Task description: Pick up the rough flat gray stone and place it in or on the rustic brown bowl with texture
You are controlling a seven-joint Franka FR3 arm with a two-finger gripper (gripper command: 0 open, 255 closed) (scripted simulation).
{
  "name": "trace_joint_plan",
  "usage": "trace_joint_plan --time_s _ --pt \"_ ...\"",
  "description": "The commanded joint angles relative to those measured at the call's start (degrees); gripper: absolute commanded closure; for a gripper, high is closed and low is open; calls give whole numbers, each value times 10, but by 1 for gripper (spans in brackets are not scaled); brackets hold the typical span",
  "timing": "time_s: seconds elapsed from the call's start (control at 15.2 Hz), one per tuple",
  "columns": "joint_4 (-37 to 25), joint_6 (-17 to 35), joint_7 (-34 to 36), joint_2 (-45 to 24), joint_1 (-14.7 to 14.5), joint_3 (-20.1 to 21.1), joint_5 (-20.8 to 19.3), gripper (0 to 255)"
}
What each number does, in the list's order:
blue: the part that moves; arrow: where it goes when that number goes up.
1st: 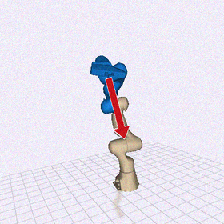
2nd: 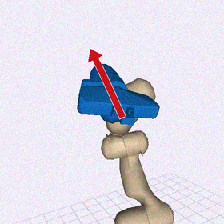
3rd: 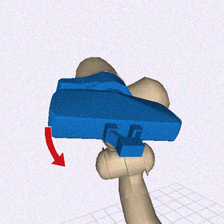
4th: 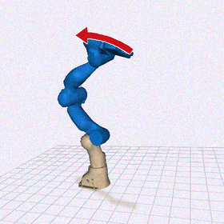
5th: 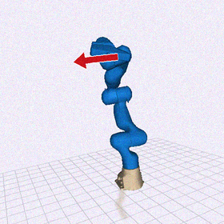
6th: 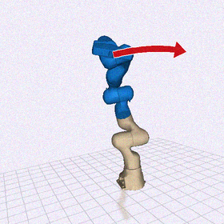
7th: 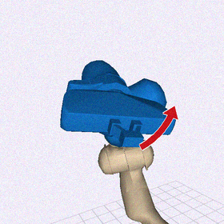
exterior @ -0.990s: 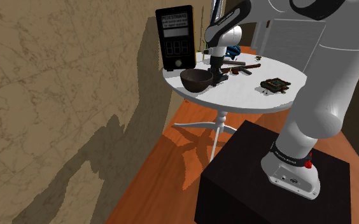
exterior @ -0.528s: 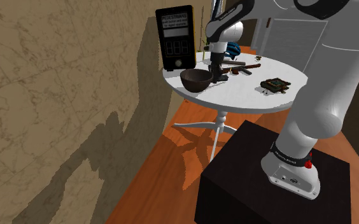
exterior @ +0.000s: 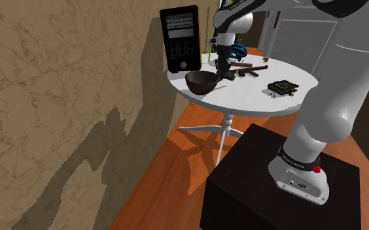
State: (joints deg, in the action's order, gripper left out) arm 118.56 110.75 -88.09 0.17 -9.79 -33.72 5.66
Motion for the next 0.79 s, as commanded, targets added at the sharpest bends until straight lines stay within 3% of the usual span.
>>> trace_joint_plan --time_s 0.0,0.73 --pt "-9 -14 4 6 -1 1 -4 255" --pt "-73 -95 21 29 -2 4 -18 255"
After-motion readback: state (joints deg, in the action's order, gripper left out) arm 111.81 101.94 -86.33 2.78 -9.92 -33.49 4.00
